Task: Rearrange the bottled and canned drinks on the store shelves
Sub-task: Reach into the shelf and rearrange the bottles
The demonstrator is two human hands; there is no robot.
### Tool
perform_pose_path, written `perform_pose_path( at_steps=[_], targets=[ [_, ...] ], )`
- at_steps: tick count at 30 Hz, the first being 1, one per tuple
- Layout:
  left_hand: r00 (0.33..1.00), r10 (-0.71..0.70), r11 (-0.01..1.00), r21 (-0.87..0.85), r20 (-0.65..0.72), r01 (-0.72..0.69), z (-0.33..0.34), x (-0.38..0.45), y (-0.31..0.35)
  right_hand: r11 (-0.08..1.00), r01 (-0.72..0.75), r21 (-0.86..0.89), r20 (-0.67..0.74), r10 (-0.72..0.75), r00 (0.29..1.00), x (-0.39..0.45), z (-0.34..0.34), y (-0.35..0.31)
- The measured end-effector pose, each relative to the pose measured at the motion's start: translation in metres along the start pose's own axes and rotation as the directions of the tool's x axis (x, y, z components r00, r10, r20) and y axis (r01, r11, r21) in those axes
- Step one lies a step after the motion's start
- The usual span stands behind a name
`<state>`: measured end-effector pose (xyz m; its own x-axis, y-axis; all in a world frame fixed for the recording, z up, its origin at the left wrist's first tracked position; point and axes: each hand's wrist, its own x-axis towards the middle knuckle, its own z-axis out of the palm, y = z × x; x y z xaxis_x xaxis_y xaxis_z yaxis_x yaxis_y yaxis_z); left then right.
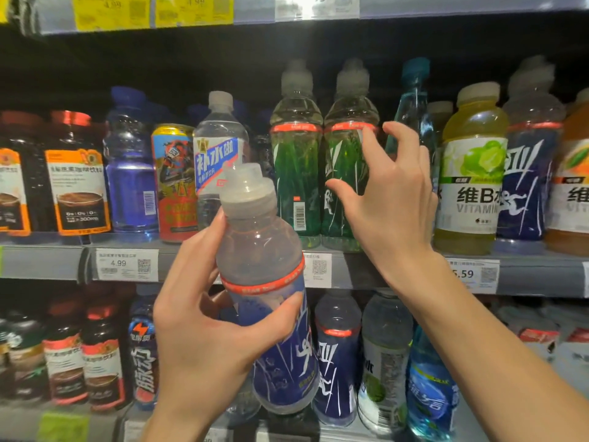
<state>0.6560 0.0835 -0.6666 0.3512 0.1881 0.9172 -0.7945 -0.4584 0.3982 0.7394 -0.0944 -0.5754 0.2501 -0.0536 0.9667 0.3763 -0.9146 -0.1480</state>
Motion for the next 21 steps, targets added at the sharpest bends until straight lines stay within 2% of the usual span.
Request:
perform_pose_path(
  at_steps=[2,5,7,8,10,12,14,16,18,21],
  targets=[
    [1.000,0.000,1.000,-0.006,-0.004,0.000,0.001,-0.002,0.002,0.992,0.058,0.113,-0.066,-0.050,0.997,-0.010,-0.003,0.003],
    [0.999,0.016,0.999,-0.035,-0.033,-0.017,0.004,-0.001,0.008,0.907,0.252,0.336,-0.190,-0.197,0.962,-0.036,-0.020,0.002],
    [0.999,0.017,0.999,-0.048,-0.029,-0.019,0.007,0.000,0.010,0.809,0.314,0.497,-0.126,-0.290,0.949,-0.057,-0.032,-0.002],
    [1.000,0.016,0.999,-0.043,-0.024,-0.017,0.008,0.001,0.011,0.759,0.256,0.599,-0.034,-0.295,0.955,-0.066,-0.038,-0.004],
    [0.999,0.008,1.000,-0.014,-0.031,-0.008,0.008,0.000,0.010,0.644,-0.008,0.765,0.212,-0.239,0.948,-0.082,-0.042,-0.005],
    [0.999,-0.019,1.000,-0.018,-0.028,0.018,0.010,-0.002,0.009,0.518,-0.255,0.817,0.412,-0.213,0.886,-0.094,-0.042,-0.003],
    [0.999,-0.049,0.997,-0.058,-0.012,0.048,0.011,-0.006,0.008,0.399,-0.399,0.825,0.510,-0.226,0.830,-0.101,-0.043,-0.001],
    [0.997,-0.076,0.994,-0.084,0.002,0.075,0.013,-0.012,0.009,0.339,-0.465,0.818,0.550,-0.228,0.803,-0.109,-0.045,-0.002],
    [0.994,-0.108,0.987,-0.114,0.020,0.109,0.017,-0.019,0.011,0.364,-0.472,0.803,0.565,-0.213,0.797,-0.120,-0.046,-0.002],
    [0.985,-0.166,0.974,-0.150,0.051,0.172,0.023,-0.030,0.010,0.414,-0.488,0.769,0.575,-0.113,0.810,-0.135,-0.046,-0.002]
  ],
)
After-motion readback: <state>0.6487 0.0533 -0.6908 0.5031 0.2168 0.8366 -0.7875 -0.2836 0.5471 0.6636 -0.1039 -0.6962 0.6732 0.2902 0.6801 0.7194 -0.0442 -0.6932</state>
